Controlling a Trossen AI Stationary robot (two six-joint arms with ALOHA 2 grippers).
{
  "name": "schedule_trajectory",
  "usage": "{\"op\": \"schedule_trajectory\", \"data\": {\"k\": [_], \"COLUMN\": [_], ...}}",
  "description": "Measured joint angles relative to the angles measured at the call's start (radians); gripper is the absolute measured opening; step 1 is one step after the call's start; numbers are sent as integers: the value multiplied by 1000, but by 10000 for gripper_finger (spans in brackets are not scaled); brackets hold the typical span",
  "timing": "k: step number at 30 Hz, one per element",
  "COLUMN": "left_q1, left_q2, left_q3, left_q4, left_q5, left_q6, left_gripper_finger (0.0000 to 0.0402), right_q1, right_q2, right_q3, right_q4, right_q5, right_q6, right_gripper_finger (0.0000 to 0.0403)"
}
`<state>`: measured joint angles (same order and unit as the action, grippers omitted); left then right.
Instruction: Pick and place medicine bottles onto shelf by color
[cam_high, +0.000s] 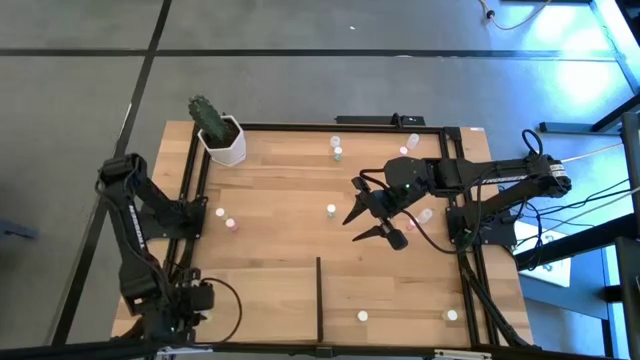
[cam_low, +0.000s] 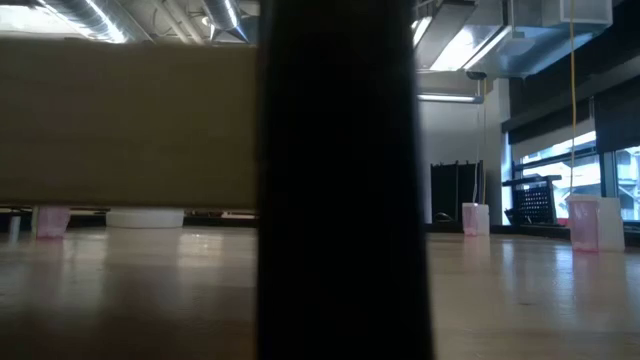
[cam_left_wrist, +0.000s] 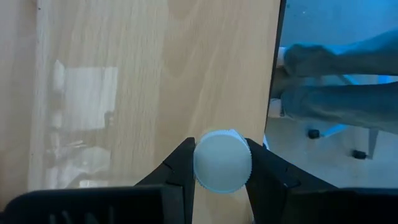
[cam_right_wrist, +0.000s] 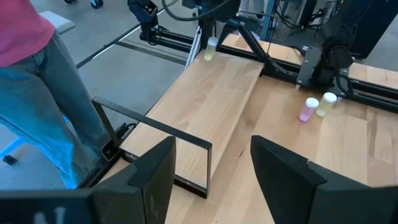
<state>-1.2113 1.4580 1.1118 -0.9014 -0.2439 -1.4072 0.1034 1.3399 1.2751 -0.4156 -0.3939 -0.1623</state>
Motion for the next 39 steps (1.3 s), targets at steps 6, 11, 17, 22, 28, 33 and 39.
{"op": "schedule_trajectory", "data": {"k": [6,11,17,22,28,33,39], "left_q1": [-27,-49,-81,-89,-89,-88,-88], "left_q2": [41,59,69,69,71,106,112], "left_q3": [0,0,0,0,0,0,1], "left_q4": [25,18,12,4,-23,-8,9], "left_q5": [3,14,28,28,28,15,8], "left_q6": [-36,-85,-155,-174,-178,-180,-180], "left_gripper_finger": [95,95,95,95,95,99,102], "right_q1": [0,0,0,0,0,0,0], "right_q2": [0,0,0,0,0,0,0], "right_q3": [0,0,0,0,0,0,0], "right_q4": [0,0,0,0,0,0,0], "right_q5": [0,0,0,0,0,0,0], "right_q6": [0,0,0,0,0,0,0], "right_gripper_finger": [210,210,210,210,210,210,210]}}
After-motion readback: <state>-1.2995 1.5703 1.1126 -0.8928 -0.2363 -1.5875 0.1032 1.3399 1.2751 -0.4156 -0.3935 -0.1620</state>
